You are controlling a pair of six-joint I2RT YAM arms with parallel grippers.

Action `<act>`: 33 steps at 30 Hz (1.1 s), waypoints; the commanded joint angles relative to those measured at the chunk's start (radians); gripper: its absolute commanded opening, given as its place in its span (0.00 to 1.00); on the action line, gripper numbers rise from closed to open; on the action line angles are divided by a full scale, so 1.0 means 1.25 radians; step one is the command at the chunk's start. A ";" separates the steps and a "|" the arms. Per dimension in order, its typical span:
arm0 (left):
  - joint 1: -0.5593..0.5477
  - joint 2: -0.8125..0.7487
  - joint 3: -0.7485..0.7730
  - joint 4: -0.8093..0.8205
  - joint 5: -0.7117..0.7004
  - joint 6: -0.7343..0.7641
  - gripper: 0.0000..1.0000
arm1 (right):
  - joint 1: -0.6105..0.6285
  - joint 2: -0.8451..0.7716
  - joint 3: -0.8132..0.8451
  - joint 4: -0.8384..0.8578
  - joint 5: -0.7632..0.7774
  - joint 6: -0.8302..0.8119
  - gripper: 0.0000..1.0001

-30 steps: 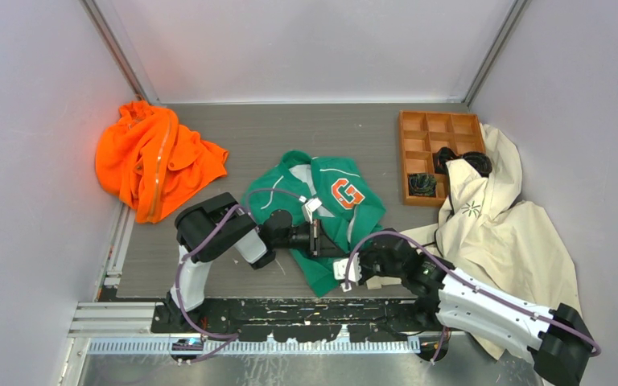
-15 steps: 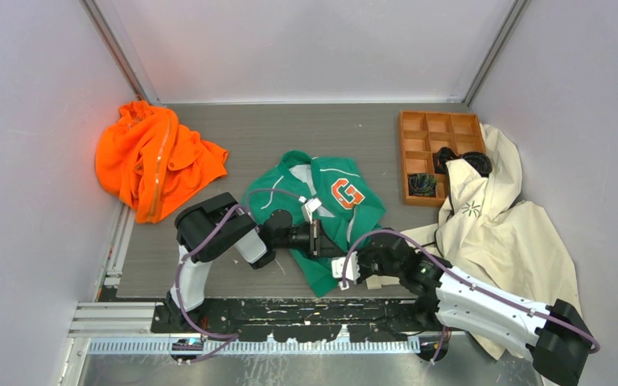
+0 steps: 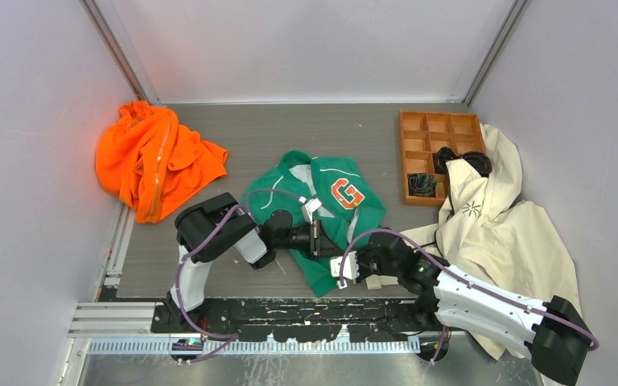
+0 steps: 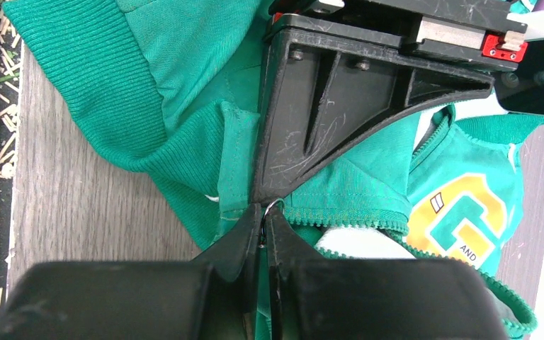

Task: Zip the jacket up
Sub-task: Zip the zipper on the jacket.

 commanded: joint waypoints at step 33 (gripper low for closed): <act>-0.006 -0.016 0.004 0.044 0.021 0.003 0.00 | -0.004 0.016 0.029 0.034 0.070 0.025 0.02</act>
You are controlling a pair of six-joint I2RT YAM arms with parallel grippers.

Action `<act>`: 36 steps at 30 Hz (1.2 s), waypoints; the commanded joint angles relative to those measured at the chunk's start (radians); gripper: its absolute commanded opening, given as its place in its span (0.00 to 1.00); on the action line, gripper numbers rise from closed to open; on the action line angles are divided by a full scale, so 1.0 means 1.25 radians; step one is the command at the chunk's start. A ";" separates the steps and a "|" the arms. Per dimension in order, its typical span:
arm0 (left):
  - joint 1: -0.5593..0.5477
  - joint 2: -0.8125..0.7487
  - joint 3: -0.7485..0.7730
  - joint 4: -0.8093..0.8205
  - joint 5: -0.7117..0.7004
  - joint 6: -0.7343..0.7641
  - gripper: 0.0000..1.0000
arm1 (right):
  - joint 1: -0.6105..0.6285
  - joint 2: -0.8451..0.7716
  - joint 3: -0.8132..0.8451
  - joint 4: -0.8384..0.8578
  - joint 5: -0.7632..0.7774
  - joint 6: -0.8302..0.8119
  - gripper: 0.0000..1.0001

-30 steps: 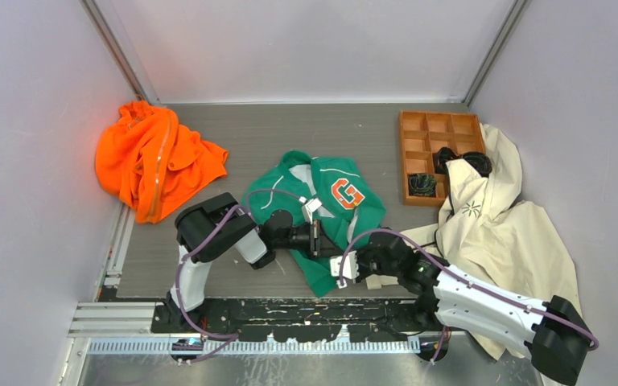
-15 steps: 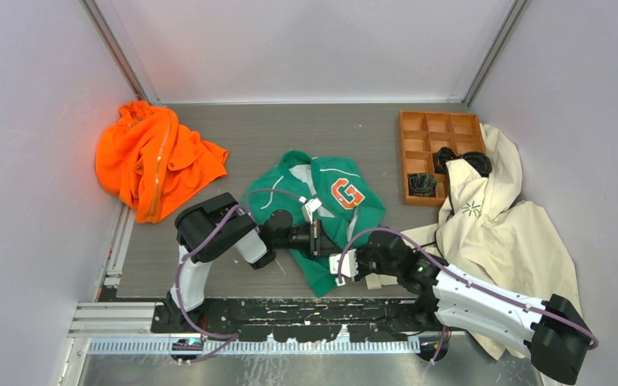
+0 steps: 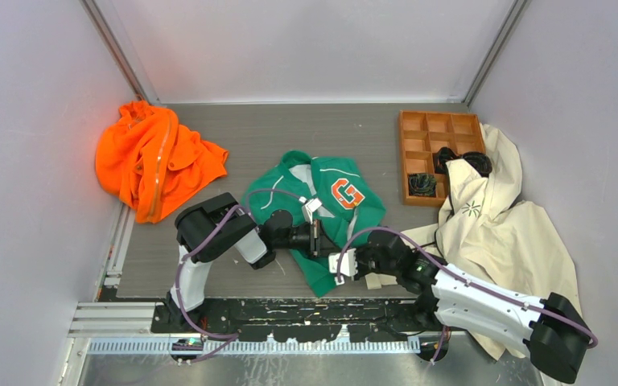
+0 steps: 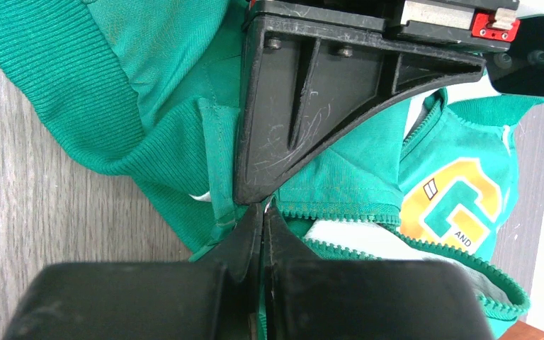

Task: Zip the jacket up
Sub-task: Zip the zipper on the jacket.

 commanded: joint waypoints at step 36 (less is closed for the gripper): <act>-0.031 -0.066 -0.008 -0.061 0.048 0.103 0.00 | -0.120 -0.161 -0.050 0.143 -0.104 0.082 0.01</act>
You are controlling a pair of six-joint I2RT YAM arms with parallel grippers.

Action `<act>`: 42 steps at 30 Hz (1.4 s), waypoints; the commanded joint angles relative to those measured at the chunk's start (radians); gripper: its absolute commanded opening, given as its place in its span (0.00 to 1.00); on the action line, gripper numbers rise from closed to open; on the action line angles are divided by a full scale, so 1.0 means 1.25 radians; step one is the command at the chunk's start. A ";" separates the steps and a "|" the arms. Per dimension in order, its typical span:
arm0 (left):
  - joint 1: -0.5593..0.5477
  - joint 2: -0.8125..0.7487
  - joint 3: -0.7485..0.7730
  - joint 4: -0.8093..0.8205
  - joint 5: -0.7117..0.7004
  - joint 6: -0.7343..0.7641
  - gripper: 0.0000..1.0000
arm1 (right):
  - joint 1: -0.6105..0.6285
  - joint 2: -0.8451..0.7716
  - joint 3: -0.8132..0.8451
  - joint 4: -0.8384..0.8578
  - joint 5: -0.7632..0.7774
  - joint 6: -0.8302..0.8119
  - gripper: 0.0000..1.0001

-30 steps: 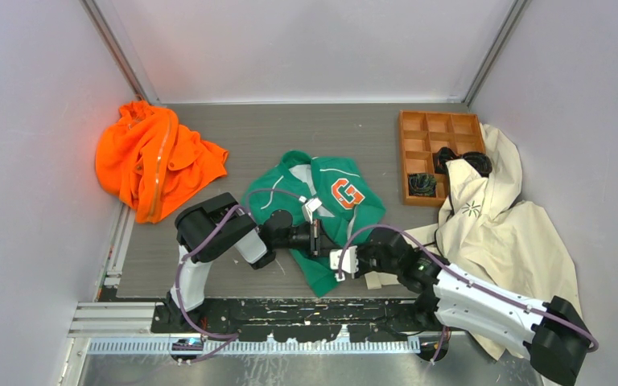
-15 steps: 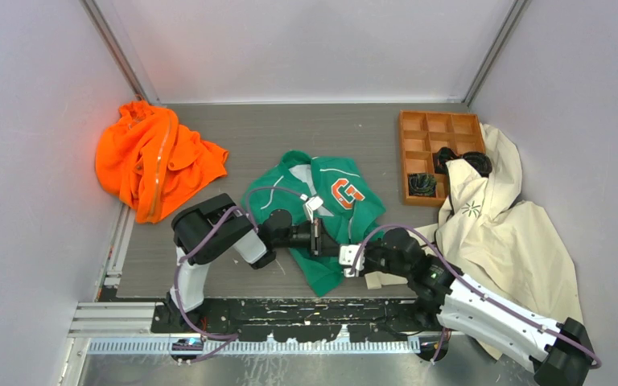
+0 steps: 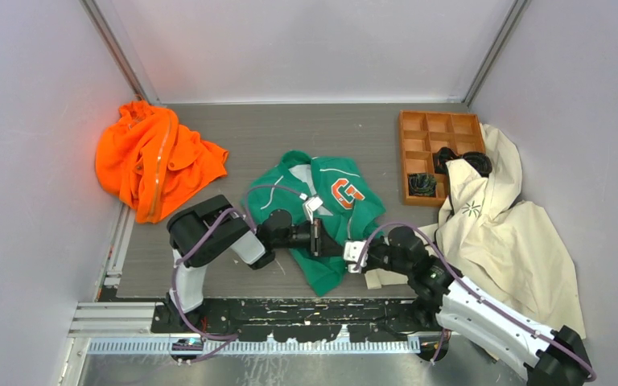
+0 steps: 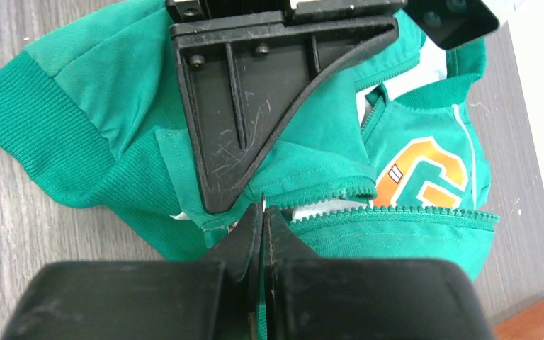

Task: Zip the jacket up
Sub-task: Zip the zipper on the jacket.

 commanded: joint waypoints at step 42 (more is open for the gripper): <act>-0.037 -0.030 0.041 -0.144 0.116 0.102 0.00 | -0.125 -0.063 -0.046 0.173 -0.092 -0.094 0.01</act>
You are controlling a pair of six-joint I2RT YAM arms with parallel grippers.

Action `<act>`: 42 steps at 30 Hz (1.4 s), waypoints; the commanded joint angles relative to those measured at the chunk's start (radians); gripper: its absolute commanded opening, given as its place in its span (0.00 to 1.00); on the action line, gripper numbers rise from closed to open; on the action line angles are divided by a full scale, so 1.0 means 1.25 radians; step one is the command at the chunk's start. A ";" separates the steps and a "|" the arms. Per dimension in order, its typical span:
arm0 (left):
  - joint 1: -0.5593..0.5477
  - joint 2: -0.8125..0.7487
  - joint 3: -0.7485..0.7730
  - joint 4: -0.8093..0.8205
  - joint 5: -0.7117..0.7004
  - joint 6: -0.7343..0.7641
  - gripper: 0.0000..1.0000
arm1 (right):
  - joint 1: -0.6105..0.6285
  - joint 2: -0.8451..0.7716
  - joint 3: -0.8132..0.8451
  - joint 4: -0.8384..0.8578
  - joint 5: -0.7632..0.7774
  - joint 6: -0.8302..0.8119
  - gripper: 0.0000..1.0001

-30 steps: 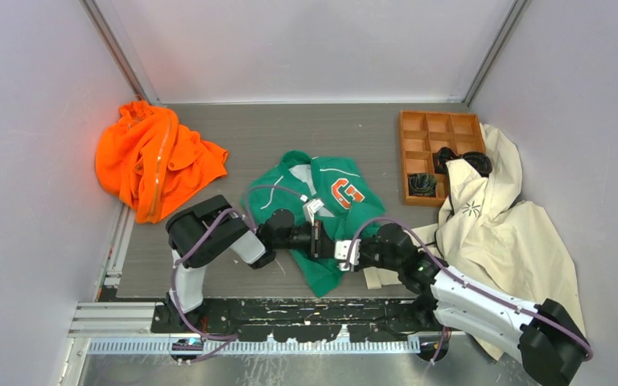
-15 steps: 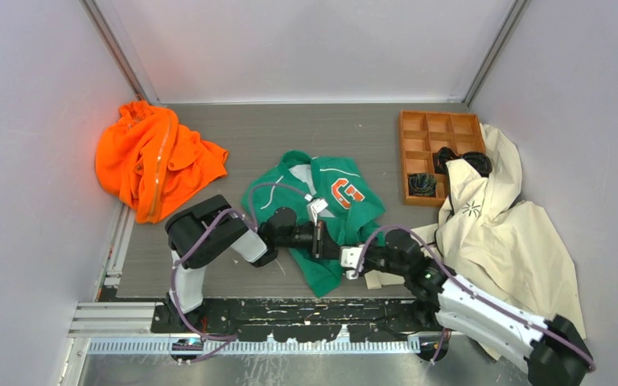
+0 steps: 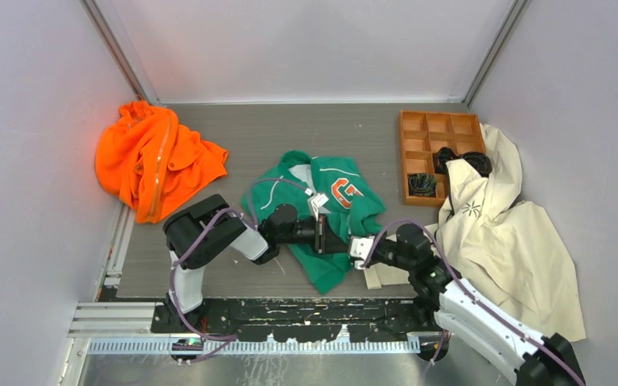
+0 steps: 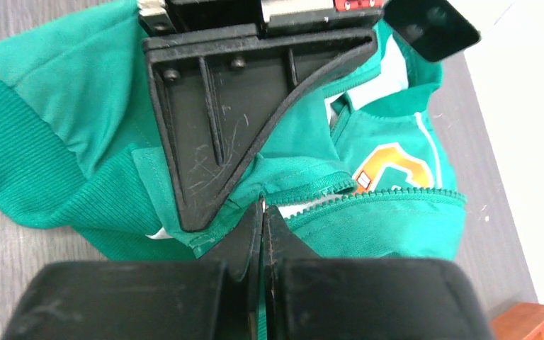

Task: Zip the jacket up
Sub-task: Zip the zipper on the jacket.

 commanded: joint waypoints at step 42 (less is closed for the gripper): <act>-0.061 -0.325 -0.043 -0.531 0.115 0.226 0.00 | -0.090 0.290 0.405 0.246 -0.030 -0.078 0.01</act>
